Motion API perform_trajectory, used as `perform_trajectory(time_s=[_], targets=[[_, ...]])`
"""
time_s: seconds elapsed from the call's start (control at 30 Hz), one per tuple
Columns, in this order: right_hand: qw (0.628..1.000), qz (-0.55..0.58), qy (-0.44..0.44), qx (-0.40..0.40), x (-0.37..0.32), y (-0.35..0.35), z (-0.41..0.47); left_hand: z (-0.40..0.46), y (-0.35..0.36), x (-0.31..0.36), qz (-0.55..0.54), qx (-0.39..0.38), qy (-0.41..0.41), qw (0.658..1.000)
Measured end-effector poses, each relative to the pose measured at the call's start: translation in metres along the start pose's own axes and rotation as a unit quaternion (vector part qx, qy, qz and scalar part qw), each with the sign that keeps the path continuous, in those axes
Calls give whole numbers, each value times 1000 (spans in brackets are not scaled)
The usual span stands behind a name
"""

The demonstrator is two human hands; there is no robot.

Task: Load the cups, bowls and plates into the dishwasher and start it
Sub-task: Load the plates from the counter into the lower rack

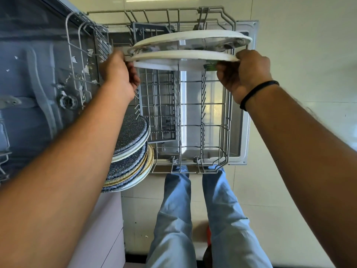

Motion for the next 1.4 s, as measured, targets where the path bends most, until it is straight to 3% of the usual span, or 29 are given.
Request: perform_trajectory(time_s=[0.2,0.43,0.57,0.7,1.2,1.4], targets=[[999,-17,-47,-21,-16,14,-23,8,-27,-16,-12,24,-22,999],[997,-51,-40,-50,-8,6,-26,6,-40,-24,-13,38,-3,999],[994,-103,29,-30,24,-18,-21,0,-35,-22,-1,45,15,999],[994,-78,72,7,39,-36,-17,0,-25,-19,6,28,29,999],[994,-76,73,2,43,-37,-18,-16,-25,-36,-32,28,6,999],[998,-49,22,37,29,-35,-22,-23,-27,-29,-53,49,28,997]])
Point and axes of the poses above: each hand's wrist, its own z-axis towards the middle knuckle, its own y-axis out of the palm, x = y × z, the point moved 8 cm from there along z, towards the middle knuckle, and after that the axes turned 13 degrees about -y, right-handed, at the moved point
